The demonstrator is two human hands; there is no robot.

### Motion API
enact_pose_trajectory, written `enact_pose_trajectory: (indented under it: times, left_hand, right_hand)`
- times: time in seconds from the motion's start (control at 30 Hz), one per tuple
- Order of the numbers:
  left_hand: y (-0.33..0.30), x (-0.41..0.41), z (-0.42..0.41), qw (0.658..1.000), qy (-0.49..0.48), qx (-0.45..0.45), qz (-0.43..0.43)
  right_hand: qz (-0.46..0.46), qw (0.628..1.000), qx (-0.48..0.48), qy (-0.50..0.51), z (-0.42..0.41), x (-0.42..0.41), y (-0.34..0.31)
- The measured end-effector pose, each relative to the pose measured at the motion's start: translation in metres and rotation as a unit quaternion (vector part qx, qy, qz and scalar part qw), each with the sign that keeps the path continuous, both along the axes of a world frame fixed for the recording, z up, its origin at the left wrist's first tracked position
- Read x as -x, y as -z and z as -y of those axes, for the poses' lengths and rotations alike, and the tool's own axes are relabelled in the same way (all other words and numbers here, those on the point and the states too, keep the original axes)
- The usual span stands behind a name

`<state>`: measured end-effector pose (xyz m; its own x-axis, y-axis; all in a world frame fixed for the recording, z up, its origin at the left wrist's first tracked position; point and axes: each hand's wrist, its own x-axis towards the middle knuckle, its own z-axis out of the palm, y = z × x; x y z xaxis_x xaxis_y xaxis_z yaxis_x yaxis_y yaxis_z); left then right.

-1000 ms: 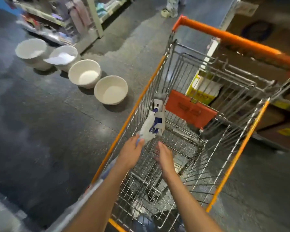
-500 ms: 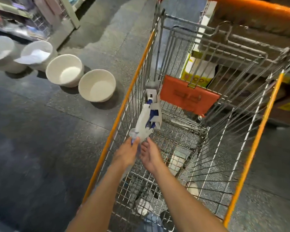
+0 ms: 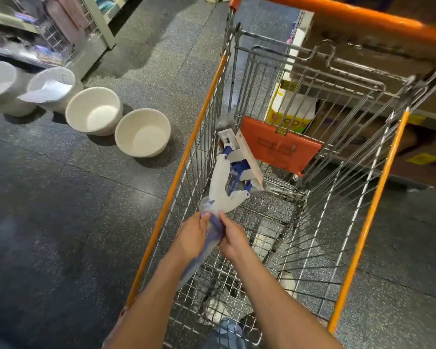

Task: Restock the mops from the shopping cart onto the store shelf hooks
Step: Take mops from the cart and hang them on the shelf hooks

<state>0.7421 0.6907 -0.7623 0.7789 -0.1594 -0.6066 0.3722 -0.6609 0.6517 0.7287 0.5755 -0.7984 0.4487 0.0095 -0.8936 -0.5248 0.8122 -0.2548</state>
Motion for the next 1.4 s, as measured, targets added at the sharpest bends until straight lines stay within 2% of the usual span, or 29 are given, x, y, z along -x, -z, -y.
enact_pose_trajectory:
  times: [0.33, 0.73, 0.93, 1.17, 1.3, 1.4]
  left_hand:
    - [-0.069, 0.005, 0.017, 0.996, 0.007, 0.058, 0.073]
    - [-0.175, 0.041, 0.021, 0.978, -0.054, 0.166, 0.117]
    - [-0.215, 0.066, 0.017, 0.960, -0.128, 0.188, 0.163]
    - [-0.261, 0.111, 0.010, 0.941, -0.198, 0.166, 0.219]
    - [-0.264, 0.138, 0.003, 0.912, -0.303, 0.174, 0.213]
    - [-0.269, 0.161, 0.002, 0.878, -0.372, 0.202, 0.224]
  right_hand:
    - [0.047, 0.997, 0.053, 0.040, 0.024, 0.004, -0.075]
    - [0.171, 0.976, 0.133, 0.004, 0.040, 0.035, -0.188]
    - [0.250, 0.945, 0.199, -0.076, 0.049, 0.048, -0.234]
    - [0.333, 0.926, 0.138, -0.114, 0.051, 0.044, -0.289]
    - [0.353, 0.912, 0.103, -0.181, 0.043, 0.050, -0.308]
    - [0.362, 0.901, 0.094, -0.217, 0.035, 0.059, -0.319]
